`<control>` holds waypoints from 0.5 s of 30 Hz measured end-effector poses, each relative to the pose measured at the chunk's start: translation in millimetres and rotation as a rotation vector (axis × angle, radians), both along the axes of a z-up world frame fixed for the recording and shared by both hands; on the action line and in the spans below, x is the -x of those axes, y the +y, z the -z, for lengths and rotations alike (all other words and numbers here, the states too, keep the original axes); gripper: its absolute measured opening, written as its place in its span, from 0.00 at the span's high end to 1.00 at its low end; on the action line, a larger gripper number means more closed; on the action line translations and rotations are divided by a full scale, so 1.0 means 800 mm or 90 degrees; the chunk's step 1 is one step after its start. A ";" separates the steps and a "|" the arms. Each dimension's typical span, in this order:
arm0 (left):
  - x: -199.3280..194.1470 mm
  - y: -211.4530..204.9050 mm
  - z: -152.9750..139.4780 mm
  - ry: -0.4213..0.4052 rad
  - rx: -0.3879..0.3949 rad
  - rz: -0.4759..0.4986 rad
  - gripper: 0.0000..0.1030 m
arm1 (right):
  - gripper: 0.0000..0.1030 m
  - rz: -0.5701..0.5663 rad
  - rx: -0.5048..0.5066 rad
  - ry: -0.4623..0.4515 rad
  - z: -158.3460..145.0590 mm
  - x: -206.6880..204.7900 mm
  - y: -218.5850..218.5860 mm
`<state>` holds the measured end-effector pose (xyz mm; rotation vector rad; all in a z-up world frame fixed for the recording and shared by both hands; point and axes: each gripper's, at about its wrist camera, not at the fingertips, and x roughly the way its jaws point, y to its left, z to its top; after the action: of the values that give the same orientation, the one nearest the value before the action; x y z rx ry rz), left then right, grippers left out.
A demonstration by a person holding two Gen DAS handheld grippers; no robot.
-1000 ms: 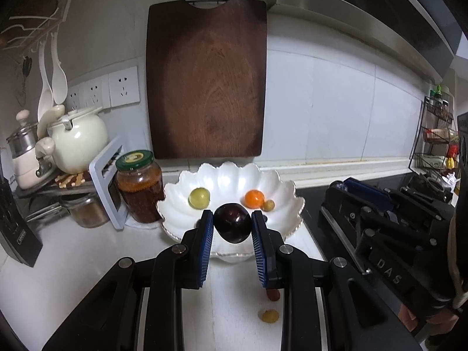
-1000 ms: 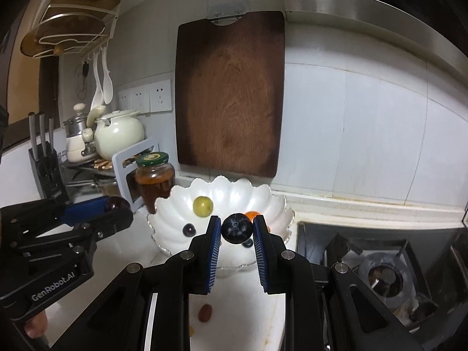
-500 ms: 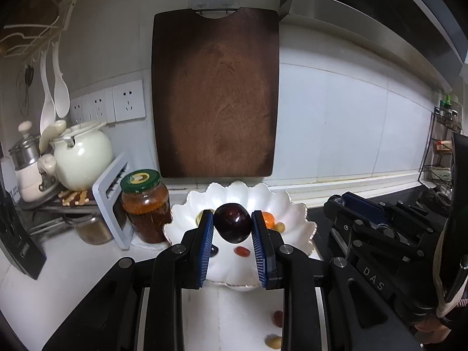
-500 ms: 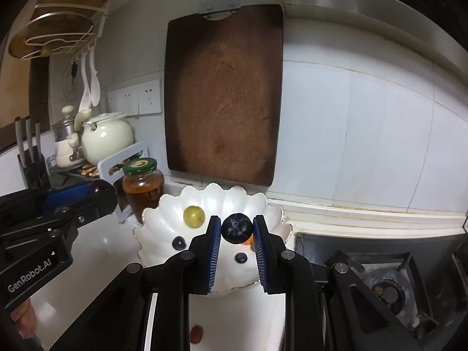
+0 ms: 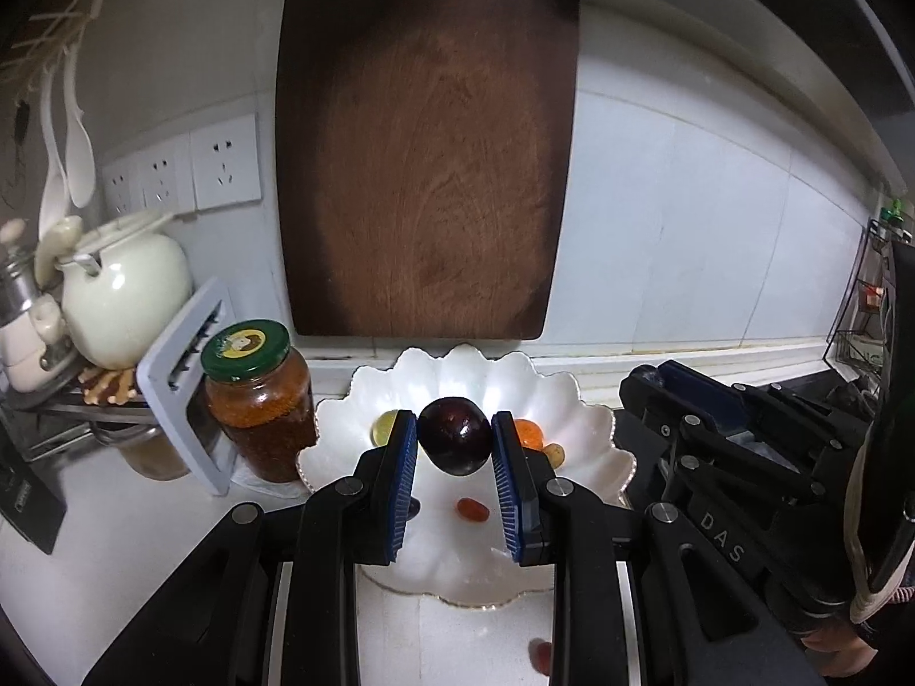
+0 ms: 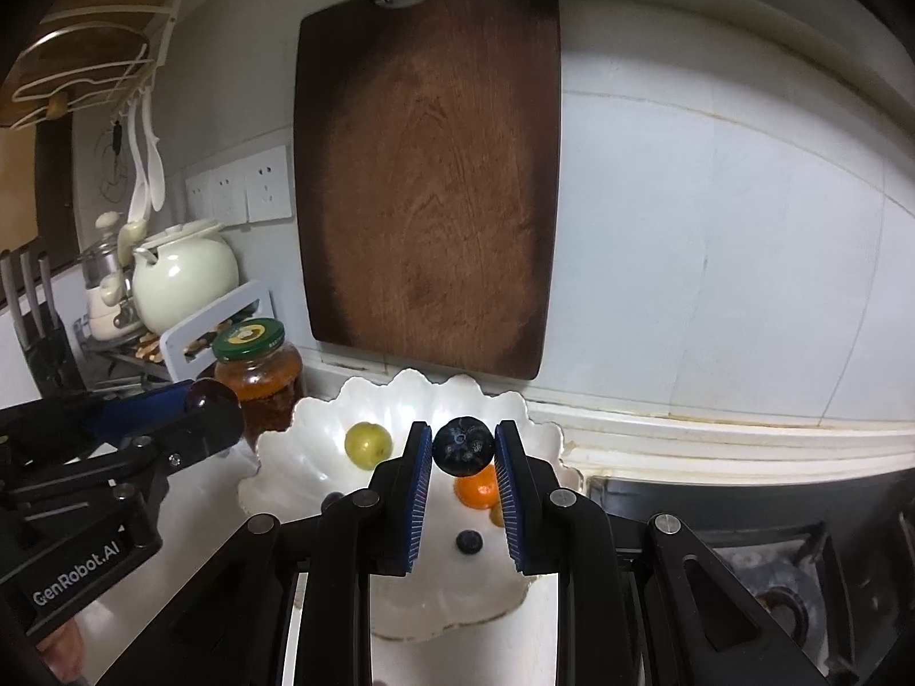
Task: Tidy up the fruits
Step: 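Carry the plum with the left tool and berry with the right tool over the bowl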
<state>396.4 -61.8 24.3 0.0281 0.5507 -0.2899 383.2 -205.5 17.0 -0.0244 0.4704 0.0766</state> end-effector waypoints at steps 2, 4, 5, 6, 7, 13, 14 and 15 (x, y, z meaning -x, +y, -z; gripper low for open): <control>-0.012 0.000 0.004 0.014 0.000 -0.002 0.74 | 0.77 0.000 0.001 0.011 0.002 -0.013 -0.001; -0.026 0.000 0.008 0.028 -0.005 -0.007 0.74 | 0.77 0.001 0.007 0.022 0.005 -0.026 -0.002; -0.032 0.000 0.010 0.034 -0.005 -0.007 0.74 | 0.77 0.002 0.010 0.030 0.008 -0.034 -0.002; -0.040 -0.003 0.013 0.047 -0.008 -0.007 0.74 | 0.77 -0.001 0.010 0.037 0.010 -0.040 -0.003; -0.045 -0.005 0.014 0.053 -0.009 -0.006 0.74 | 0.77 -0.002 0.012 0.042 0.012 -0.046 -0.002; -0.080 -0.018 0.027 0.089 -0.023 -0.014 0.74 | 0.77 -0.005 0.004 0.090 0.030 -0.086 -0.005; -0.086 -0.020 0.030 0.096 -0.026 -0.014 0.74 | 0.77 -0.005 -0.001 0.096 0.033 -0.092 -0.006; -0.091 -0.022 0.034 0.102 -0.032 -0.017 0.74 | 0.77 -0.005 -0.005 0.105 0.036 -0.099 -0.007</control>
<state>469.2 -79.3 -2.5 0.0456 0.7168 -0.2538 462.0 -211.1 -11.8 -0.0117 0.6351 0.0885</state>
